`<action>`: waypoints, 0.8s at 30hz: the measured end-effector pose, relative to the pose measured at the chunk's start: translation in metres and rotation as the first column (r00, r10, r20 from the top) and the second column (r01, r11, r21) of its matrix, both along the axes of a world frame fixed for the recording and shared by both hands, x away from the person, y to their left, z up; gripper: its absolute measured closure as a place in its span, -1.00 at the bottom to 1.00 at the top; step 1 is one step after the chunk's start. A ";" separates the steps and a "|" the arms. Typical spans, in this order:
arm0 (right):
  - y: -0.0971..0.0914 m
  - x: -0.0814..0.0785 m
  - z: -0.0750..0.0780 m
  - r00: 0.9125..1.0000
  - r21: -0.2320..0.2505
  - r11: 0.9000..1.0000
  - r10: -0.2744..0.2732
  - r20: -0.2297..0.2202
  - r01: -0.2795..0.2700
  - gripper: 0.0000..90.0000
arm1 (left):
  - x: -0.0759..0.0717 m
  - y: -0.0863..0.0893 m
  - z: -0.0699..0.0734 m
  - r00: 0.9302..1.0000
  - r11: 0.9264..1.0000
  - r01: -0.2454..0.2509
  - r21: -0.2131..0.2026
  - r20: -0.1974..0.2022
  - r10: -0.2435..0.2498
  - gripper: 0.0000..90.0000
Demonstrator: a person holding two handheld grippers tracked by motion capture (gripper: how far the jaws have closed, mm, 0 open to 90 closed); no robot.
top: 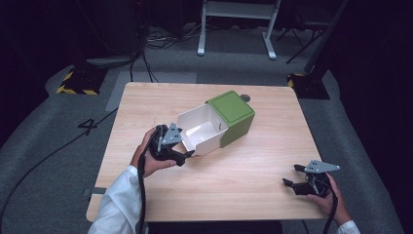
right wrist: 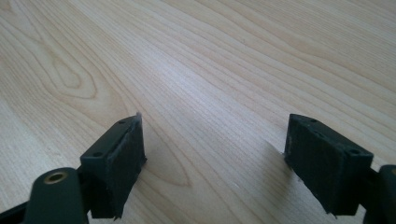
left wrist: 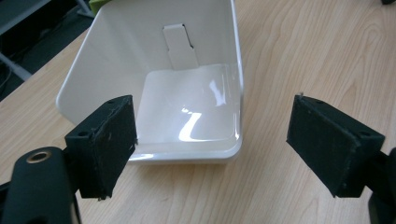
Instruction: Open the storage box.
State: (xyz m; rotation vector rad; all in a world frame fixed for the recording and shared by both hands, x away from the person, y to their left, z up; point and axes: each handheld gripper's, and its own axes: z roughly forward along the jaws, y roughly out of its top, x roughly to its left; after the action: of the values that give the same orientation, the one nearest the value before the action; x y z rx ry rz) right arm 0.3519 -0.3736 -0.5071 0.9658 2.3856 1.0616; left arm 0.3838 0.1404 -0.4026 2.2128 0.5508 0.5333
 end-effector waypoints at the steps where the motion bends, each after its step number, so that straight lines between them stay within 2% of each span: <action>1: 0.000 0.000 0.000 1.000 0.000 1.000 0.000 0.000 0.000 -0.55 | -0.001 0.001 0.000 1.000 1.000 -0.003 0.006 -0.001 0.003 -0.64; 4: 0.000 0.000 0.000 1.000 0.000 1.000 0.000 0.000 0.000 -0.55 | -0.007 0.008 0.000 1.000 1.000 -0.019 0.025 0.021 0.019 -0.63; 14: 0.000 0.000 0.000 1.000 0.001 1.000 0.000 -0.001 0.000 -0.55 | -0.020 0.031 -0.004 0.996 0.994 -0.079 0.072 0.042 0.076 -0.61; 19: 0.000 0.000 0.000 1.000 0.001 1.000 0.000 -0.002 0.000 -0.55 | -0.023 0.046 -0.014 0.993 0.987 -0.116 0.109 0.029 0.114 -0.62; 20: 0.000 0.000 0.000 1.000 0.001 1.000 0.000 -0.002 0.000 -0.55 | -0.025 0.048 -0.015 0.992 0.984 -0.125 0.124 0.037 0.121 -0.62; 24: 0.000 0.000 0.000 1.000 0.001 1.000 0.000 -0.002 0.000 -0.55 | -0.030 0.057 -0.022 0.988 0.978 -0.152 0.140 0.042 0.148 -0.61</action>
State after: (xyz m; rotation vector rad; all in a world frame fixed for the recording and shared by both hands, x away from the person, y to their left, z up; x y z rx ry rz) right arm 0.3521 -0.3738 -0.5072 0.9678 2.3873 1.0626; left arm 0.3542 0.1976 -0.4249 2.3051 0.6863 0.7041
